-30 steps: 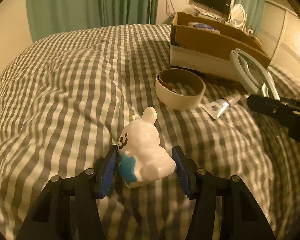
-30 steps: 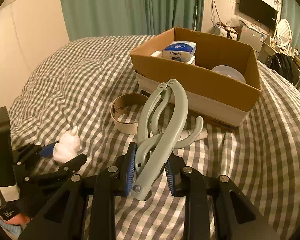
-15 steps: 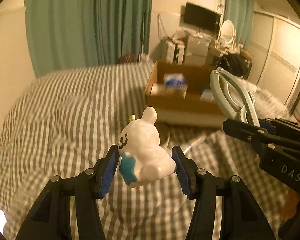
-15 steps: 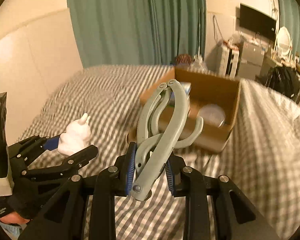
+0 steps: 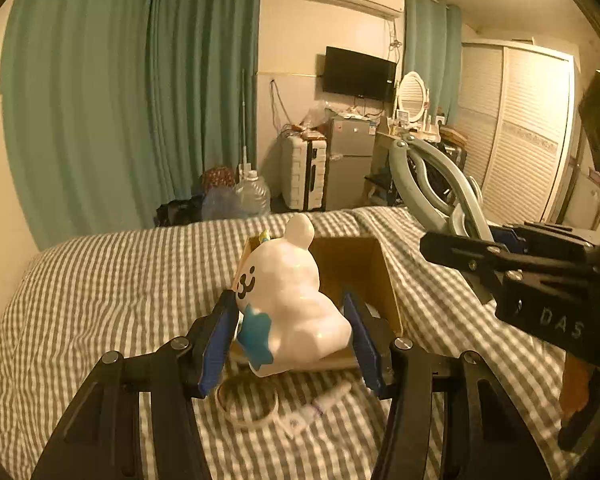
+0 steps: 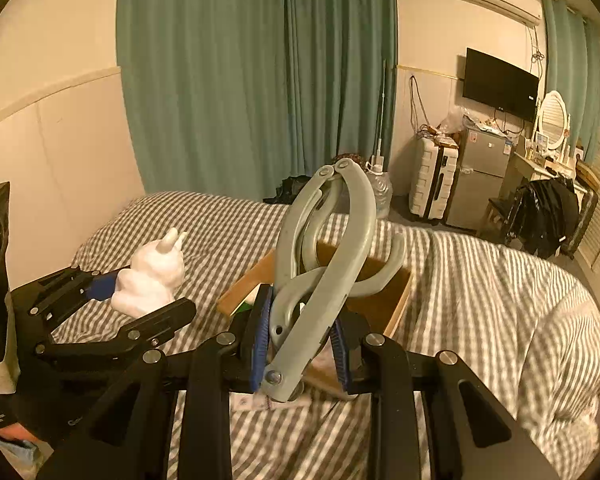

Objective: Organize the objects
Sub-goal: 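Carry hangers and figurine over the box and release both inside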

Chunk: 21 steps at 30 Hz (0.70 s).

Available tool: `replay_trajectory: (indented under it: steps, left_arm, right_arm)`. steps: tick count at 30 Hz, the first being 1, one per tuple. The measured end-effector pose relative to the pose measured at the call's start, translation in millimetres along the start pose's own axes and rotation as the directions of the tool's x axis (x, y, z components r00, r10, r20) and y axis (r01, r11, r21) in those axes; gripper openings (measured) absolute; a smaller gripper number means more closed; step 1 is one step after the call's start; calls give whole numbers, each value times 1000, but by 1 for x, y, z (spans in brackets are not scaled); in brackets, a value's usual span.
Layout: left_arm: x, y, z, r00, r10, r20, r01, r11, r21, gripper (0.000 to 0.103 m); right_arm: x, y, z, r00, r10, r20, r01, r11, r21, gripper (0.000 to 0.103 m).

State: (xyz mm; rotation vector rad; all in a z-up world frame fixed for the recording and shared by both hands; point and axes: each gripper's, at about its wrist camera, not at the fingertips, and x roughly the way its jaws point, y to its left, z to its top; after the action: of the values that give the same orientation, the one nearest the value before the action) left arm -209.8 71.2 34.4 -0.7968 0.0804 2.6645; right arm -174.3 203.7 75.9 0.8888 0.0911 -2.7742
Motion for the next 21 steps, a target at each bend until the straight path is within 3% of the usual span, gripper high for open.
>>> replay_trajectory:
  steps: [11,21]
  left_arm:
    - [100,2,38,1000,4,-1,-4,1000,-16,56]
    - [194,-11,12,993,13,-115,-12,1000,6,56]
  right_arm:
    - [84,-46,27,997,-33,-70,30,999,-41,26]
    - [157,-76,15,984,-79,-157,69,995,-67,26]
